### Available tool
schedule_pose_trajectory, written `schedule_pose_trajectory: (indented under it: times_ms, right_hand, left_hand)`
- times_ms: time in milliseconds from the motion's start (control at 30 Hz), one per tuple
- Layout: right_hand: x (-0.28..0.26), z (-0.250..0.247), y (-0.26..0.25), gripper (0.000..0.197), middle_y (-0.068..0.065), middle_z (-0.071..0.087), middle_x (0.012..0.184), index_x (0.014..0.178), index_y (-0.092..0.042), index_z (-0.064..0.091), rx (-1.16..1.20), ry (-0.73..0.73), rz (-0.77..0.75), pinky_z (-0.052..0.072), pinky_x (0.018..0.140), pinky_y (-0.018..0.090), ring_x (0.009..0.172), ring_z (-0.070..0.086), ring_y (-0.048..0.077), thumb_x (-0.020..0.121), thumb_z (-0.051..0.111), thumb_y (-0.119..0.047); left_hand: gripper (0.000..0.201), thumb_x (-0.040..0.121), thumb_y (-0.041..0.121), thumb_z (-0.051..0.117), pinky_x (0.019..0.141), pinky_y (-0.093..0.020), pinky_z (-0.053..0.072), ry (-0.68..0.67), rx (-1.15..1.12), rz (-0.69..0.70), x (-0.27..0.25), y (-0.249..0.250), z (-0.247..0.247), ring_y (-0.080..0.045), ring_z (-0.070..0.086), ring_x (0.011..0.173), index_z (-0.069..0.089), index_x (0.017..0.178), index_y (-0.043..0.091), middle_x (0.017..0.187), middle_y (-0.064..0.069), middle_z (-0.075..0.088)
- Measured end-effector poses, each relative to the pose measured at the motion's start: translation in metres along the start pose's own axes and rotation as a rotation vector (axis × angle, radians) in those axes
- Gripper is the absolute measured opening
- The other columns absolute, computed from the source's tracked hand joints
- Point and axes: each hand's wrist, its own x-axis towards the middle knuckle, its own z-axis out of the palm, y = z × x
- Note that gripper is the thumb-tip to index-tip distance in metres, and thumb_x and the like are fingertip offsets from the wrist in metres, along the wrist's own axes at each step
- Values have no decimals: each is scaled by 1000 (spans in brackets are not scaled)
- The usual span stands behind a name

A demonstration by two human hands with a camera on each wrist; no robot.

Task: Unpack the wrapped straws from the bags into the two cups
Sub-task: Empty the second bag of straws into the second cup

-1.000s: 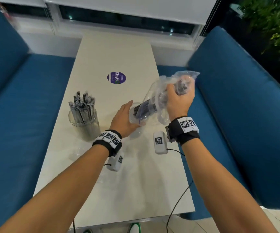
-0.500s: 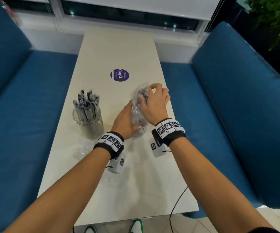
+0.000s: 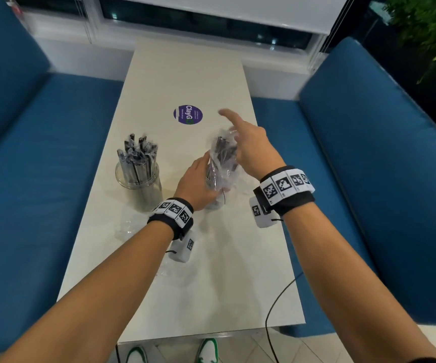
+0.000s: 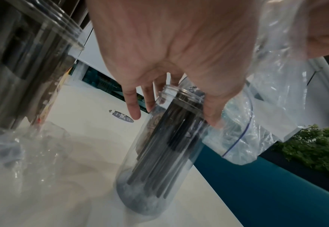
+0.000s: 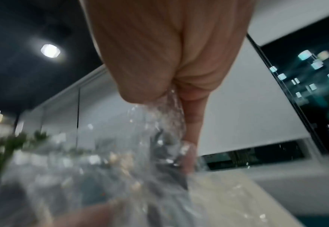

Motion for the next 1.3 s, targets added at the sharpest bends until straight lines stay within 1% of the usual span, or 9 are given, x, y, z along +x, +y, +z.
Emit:
schedule_pose_trajectory:
  times_ms: [167,267,367,500,700,767,867,1067,1300]
  right_hand:
    - [-4,22,5,34,14,53,113,126,-5,67,-8,202,-54,57,82,44,90,57,29,93,63,3]
    - [0,26,4,23,11,48,116,120,-6,63,30,312,-43,51,85,31,99,55,25,100,59,-17]
    - [3,16,8,20,1,47,108,111,-9,61,102,376,28,41,73,11,81,50,12,102,61,-27]
    - [-1,18,12,16,-10,53,75,118,-14,61,283,303,81,43,63,25,62,49,7,106,50,-16]
    - [1,-1,1,38,6,67,108,103,-19,75,312,359,113,51,87,28,98,61,16,94,44,2]
    - [0,-9,-6,25,6,59,124,118,-21,71,374,189,165,45,83,16,107,58,13,102,52,-26]
    - [-8,-17,-3,75,-1,41,137,142,-26,52,278,-131,144,37,94,16,114,50,10,81,80,-58]
    - [-3,-7,6,17,7,71,115,111,-12,76,25,89,-36,45,88,20,108,66,25,96,72,-19]
    - [-8,6,8,19,12,69,108,107,-3,77,70,253,-112,56,87,40,94,68,27,101,60,-8]
  left_hand:
    - [103,85,49,83,117,-43,42,-33,0,-29,1,3,-2,-28,48,143,26,166,21,158,-7,48]
    - [102,83,51,82,115,-44,44,-27,9,-29,3,-1,-1,-29,50,142,28,165,23,157,-6,49]
    - [101,83,54,76,115,-46,46,-34,-18,-34,3,1,0,-30,51,143,27,166,24,158,-6,50]
    - [123,83,58,81,110,-50,50,-71,31,-49,6,-1,2,-30,53,140,0,171,31,161,-6,45]
    - [90,82,61,80,109,-46,51,-60,98,-71,4,-5,-4,-26,58,132,41,156,30,150,2,48]
    - [83,83,60,79,108,-45,51,-56,95,-55,3,-4,-4,-25,58,132,46,153,29,152,2,47]
    - [75,89,50,78,111,-41,48,-67,97,-32,1,-1,-4,-25,55,138,48,155,27,159,-1,43]
    - [113,86,53,82,108,-41,46,-63,55,-55,6,-1,0,-28,52,139,11,170,27,159,-6,43]
    - [76,85,57,79,115,-40,46,-58,53,-63,6,-7,4,-24,53,140,51,152,33,164,4,37]
